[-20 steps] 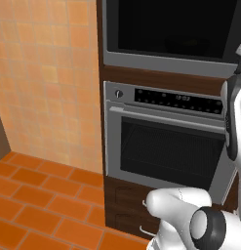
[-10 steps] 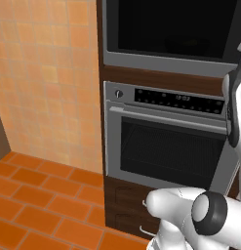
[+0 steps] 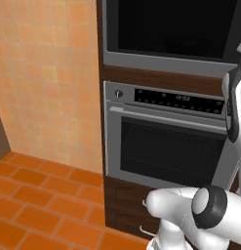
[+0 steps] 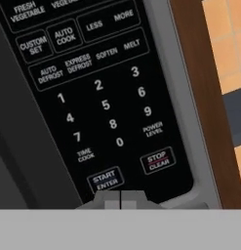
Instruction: Pick the cucumber from the sink and place it in the bowl. Then pick the bowl and place it in the microwave. Then close the microwave door and press the start button.
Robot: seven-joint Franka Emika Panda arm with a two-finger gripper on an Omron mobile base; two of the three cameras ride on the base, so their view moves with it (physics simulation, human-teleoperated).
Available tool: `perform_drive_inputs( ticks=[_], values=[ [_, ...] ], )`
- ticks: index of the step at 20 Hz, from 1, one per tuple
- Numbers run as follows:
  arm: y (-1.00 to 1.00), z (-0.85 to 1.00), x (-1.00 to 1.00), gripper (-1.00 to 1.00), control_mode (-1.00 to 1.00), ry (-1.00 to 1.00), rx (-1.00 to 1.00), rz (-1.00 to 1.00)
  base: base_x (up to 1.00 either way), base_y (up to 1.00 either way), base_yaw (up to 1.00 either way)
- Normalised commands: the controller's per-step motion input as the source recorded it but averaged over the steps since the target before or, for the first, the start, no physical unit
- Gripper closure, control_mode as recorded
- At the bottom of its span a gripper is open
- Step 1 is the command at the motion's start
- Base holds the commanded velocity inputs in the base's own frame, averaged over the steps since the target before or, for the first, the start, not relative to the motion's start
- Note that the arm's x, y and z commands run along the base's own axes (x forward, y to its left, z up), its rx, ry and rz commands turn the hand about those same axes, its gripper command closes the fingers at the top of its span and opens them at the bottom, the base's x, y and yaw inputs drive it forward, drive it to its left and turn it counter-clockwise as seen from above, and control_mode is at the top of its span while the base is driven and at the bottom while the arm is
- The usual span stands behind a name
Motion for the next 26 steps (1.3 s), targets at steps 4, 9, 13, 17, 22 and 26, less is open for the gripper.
perform_drive_inputs(
  ticks=[4, 9, 13, 17, 22, 26],
  values=[
    [-0.1, -0.01, 0.18, 1.0, -1.0, 0.0, 0.01, 0.0, 0.0, 0.0, 0.0],
    [-0.08, -0.05, 0.11, 1.0, -1.0, 0.0, 0.01, 0.0, 0.0, 0.0, 0.0],
    [-0.02, -0.08, 0.13, 1.0, -1.0, 0.0, 0.0, 0.0, 0.0, 0.0, 0.0],
    [-0.13, 0.0, 0.16, 1.0, -1.0, 0.0, 0.02, 0.0, 0.0, 0.0, 0.0],
    [-0.06, -0.1, 0.34, 1.0, -1.0, 0.0, 0.03, 0.04, 0.0, 0.0, 0.0],
    [0.0, -0.2, 0.46, 1.0, -1.0, 0.0, 0.02, 0.09, 0.0, 0.0, 0.0]
  ],
)
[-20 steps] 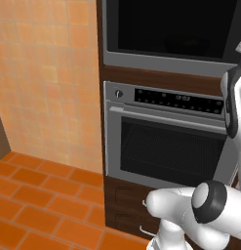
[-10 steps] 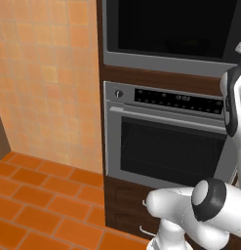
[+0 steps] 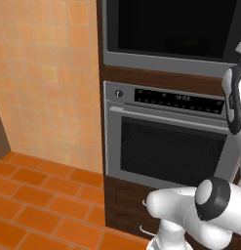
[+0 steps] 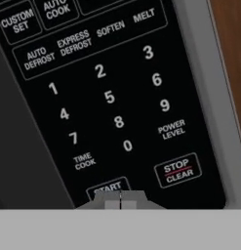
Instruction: Pick the cucumber from the sink and place it in the bowl. Then pick the bowl and place it in the microwave. Then close the microwave door and press the start button.
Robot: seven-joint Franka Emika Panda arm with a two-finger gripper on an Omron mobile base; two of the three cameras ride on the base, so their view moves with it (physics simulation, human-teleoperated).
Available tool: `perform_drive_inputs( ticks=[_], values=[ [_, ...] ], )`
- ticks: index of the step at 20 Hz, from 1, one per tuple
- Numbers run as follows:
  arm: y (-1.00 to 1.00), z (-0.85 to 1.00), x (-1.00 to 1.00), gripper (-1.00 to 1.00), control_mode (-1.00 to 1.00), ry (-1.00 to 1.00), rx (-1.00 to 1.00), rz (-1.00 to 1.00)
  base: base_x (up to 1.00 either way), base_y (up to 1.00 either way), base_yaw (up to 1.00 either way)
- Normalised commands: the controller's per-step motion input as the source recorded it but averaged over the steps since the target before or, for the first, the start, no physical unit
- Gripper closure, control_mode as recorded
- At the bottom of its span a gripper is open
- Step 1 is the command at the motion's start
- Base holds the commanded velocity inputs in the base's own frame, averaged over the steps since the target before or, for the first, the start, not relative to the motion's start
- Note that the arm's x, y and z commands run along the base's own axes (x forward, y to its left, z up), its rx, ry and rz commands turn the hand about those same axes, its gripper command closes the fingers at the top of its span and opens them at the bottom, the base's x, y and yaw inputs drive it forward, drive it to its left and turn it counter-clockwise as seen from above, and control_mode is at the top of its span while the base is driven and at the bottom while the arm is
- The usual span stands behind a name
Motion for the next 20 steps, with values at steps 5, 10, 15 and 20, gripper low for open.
perform_drive_inputs(
  ticks=[5, 10, 15, 20],
  values=[
    [0.0, -0.19, 0.45, 1.0, -1.0, 0.0, 0.01, 0.13, 0.0, 0.0, 0.0],
    [0.0, -0.22, 0.52, 1.0, -1.0, 0.0, 0.01, 0.11, 0.0, 0.0, 0.0],
    [0.0, -0.25, 0.57, 1.0, -1.0, 0.0, 0.01, 0.09, 0.0, 0.0, 0.0],
    [0.0, -0.16, 0.38, 1.0, -1.0, 0.0, 0.01, 0.07, 0.0, 0.0, 0.0]
  ],
)
